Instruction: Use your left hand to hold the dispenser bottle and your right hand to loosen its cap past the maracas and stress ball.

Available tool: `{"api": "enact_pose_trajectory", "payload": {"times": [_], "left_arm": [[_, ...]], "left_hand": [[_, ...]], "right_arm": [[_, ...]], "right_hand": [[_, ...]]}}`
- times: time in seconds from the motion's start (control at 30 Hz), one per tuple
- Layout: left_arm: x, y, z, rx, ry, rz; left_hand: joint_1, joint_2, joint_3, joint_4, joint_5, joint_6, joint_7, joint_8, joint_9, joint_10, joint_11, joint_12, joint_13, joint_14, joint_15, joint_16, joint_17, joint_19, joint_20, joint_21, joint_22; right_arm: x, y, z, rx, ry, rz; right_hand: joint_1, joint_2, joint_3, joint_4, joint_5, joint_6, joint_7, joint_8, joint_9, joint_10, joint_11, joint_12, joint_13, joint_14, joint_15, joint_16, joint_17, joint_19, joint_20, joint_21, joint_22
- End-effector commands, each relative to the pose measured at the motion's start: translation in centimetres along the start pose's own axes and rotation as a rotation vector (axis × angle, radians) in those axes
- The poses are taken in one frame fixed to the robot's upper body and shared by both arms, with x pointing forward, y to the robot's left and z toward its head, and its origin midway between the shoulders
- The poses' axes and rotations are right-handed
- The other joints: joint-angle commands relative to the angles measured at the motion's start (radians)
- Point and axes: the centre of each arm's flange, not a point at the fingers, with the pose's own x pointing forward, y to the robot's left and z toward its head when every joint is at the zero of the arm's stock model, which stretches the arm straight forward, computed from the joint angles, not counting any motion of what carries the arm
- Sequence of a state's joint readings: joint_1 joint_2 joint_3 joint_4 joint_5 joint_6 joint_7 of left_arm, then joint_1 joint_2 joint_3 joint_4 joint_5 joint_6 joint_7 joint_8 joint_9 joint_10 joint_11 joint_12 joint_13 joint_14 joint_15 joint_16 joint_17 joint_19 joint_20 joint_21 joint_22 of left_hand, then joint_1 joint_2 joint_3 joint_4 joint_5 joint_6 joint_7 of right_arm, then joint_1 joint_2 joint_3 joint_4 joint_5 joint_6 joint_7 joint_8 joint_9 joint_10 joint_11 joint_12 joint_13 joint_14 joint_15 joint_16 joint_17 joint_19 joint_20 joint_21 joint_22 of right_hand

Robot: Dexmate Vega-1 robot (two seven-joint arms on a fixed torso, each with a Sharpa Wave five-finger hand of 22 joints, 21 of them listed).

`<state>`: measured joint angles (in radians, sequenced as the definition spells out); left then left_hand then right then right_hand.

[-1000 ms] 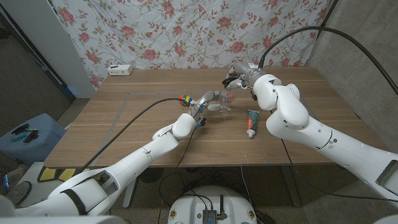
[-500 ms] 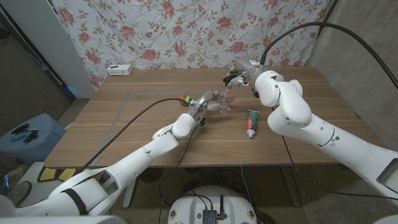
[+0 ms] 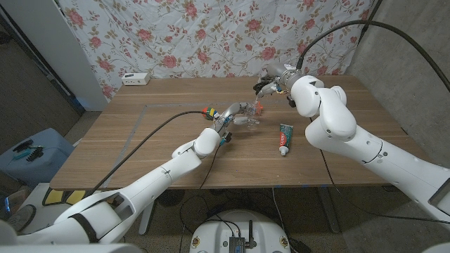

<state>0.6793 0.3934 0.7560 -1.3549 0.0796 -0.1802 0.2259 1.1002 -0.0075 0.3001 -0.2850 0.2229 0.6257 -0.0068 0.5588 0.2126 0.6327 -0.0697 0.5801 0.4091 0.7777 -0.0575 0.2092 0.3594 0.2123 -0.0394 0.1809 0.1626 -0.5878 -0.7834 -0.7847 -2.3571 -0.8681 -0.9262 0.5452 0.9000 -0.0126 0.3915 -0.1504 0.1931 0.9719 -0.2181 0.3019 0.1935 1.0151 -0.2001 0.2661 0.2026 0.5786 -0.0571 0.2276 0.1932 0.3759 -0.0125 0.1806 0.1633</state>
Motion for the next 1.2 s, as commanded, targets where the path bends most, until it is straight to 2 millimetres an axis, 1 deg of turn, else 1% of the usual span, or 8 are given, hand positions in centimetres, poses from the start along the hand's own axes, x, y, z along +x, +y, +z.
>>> {"api": "enact_pose_trajectory", "payload": {"times": [0.03,0.77,1.2], "left_arm": [[-0.3,0.1,-0.1,0.007,0.012,0.0],[-0.7,0.0,-0.5,0.011,0.027,-0.004],[-1.7,-0.1,-0.8,0.018,0.052,0.002]], "left_hand": [[-0.108,0.12,0.133,0.128,-0.001,0.069,-0.038,0.005,0.004,0.064,-0.057,0.006,0.153,0.023,-0.094,0.003,0.004,0.003,-0.04,0.003,0.003],[-0.106,0.12,0.133,0.127,-0.002,0.07,-0.04,0.006,0.004,0.064,-0.059,0.006,0.153,0.022,-0.094,0.005,0.004,0.003,-0.039,0.003,0.003],[-0.105,0.119,0.133,0.126,-0.003,0.072,-0.04,0.007,0.004,0.065,-0.057,0.005,0.151,0.022,-0.094,0.005,0.003,0.003,-0.039,0.003,0.003]], "right_arm": [[-0.6,-0.7,-0.2,0.013,0.0,-0.005],[-1.8,-2.4,0.0,0.043,-0.043,-0.009],[-2.7,-2.9,0.1,0.066,-0.059,-0.019]], "right_hand": [[0.004,0.012,-0.003,0.002,0.004,0.011,0.001,0.001,0.004,0.016,-0.01,-0.002,0.004,-0.002,-0.155,0.0,0.002,-0.005,0.005,0.0,-0.001],[0.008,0.019,-0.013,0.0,0.003,0.015,0.003,-0.007,0.006,0.022,-0.008,-0.016,0.005,-0.003,-0.155,-0.002,0.001,-0.008,0.012,-0.001,-0.001],[0.008,0.021,-0.015,0.0,0.003,0.015,0.002,-0.01,0.006,0.02,-0.008,-0.022,0.006,-0.001,-0.153,-0.003,0.0,-0.008,0.014,0.0,-0.001]]}}
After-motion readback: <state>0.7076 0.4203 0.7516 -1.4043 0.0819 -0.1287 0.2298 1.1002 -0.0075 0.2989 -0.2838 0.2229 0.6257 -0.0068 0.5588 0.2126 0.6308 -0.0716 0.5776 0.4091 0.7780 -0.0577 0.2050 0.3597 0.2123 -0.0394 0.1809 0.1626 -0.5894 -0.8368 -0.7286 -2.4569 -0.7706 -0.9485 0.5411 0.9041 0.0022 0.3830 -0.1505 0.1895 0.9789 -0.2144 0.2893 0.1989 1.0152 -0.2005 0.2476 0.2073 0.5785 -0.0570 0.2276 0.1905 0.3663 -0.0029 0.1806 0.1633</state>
